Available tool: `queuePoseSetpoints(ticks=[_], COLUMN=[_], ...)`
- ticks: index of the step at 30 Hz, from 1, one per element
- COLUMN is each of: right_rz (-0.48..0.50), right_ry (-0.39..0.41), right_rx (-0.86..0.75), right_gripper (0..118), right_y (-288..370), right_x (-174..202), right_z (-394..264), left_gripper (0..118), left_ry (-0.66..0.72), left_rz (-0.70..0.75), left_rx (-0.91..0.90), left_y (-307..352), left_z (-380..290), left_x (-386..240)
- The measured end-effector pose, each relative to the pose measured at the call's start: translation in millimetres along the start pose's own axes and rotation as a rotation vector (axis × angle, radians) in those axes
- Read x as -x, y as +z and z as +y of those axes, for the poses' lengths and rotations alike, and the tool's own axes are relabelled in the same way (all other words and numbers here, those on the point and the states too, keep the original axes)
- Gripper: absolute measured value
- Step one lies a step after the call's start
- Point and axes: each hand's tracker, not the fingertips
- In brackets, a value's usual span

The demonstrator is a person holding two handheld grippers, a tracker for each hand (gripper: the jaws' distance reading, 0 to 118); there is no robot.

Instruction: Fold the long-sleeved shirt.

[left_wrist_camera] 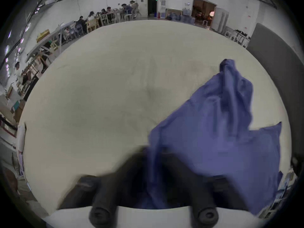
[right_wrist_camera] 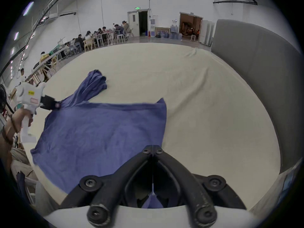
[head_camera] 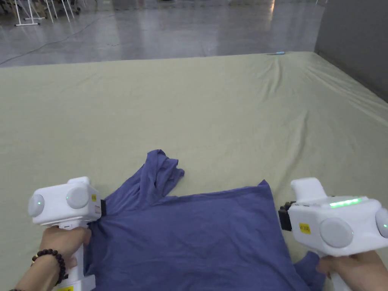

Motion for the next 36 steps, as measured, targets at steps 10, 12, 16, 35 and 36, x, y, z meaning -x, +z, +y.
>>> queuePoseSetpoints(ticks=[10,12,16,35,36], right_rz=[0.028,0.003,0.021,0.058,0.069], right_ry=[-0.095,-0.096,-0.099,0.070,0.078], right_rx=[0.121,0.221,0.343,0.176,0.134], right_gripper=[72,54,54,3,3], right_y=[-96,-120,-150,-61,-40], right_x=[-28,-32,-31,-11,-15], right_z=[116,126,120,156,174], left_gripper=[0,0,0,0,0], left_ry=[0.030,0.022,0.002,0.017,0.003], left_rz=[-0.094,-0.101,-0.102,-0.136,-0.133], left_rx=[-0.153,-0.159,-0.165,-0.299,-0.343], left_y=[36,42,45,85,103], left_z=[43,47,56,120,145], left_x=[-11,-14,-14,-26,-26])
